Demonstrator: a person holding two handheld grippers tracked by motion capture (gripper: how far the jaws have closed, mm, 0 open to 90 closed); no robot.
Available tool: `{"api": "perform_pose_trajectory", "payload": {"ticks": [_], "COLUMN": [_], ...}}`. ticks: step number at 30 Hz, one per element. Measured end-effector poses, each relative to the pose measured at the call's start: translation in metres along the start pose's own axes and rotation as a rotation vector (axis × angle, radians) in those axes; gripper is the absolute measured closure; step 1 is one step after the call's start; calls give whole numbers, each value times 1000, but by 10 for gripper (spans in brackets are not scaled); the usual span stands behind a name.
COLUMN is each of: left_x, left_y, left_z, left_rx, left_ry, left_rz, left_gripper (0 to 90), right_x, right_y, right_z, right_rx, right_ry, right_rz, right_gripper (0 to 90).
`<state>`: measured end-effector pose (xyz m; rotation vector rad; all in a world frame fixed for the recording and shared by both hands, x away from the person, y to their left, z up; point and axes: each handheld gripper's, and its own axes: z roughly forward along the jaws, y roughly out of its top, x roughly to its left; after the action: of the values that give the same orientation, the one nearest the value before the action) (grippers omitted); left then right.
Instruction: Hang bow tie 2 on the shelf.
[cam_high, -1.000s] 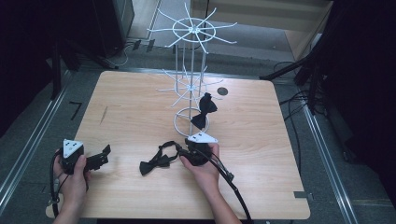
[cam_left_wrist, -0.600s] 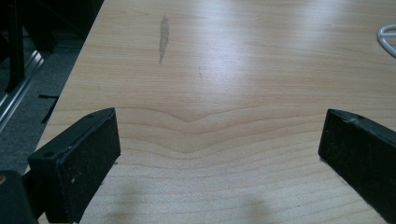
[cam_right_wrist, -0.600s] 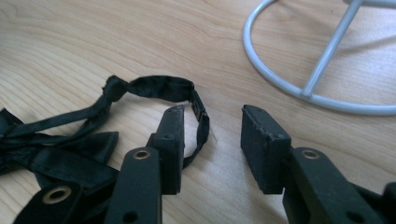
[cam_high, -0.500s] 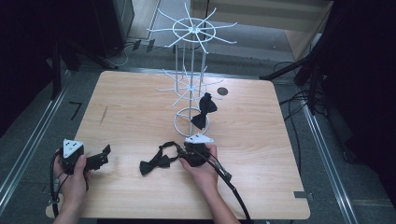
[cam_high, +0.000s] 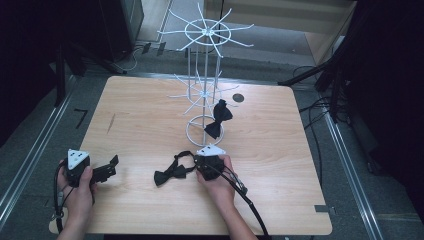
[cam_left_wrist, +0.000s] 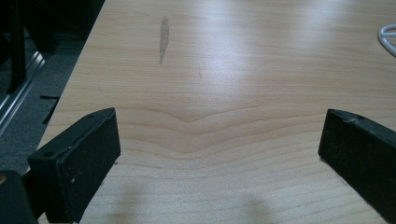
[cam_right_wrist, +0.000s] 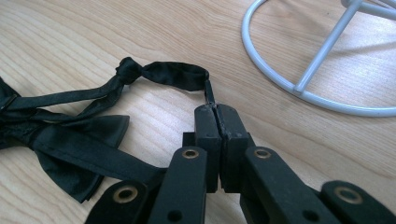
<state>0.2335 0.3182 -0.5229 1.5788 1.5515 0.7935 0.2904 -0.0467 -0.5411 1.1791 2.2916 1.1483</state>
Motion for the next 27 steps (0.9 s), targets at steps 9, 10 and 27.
{"api": "perform_pose_trajectory", "payload": {"ticks": [9, 10, 27], "left_x": [1, 1, 0], "left_y": [0, 0, 0], "left_z": [0, 0, 0], "left_rx": [5, 5, 3], "left_ry": [-5, -5, -2], "left_rz": [-2, -2, 0], "left_gripper": [0, 0, 0], "right_x": [1, 2, 13], "right_y": [-3, -2, 14], "right_z": [-8, -11, -48], "right_rx": [-75, -96, -296], "right_ry": [1, -1, -14], "right_rz": [-4, -11, -79], "right_gripper": [900, 900, 900]}}
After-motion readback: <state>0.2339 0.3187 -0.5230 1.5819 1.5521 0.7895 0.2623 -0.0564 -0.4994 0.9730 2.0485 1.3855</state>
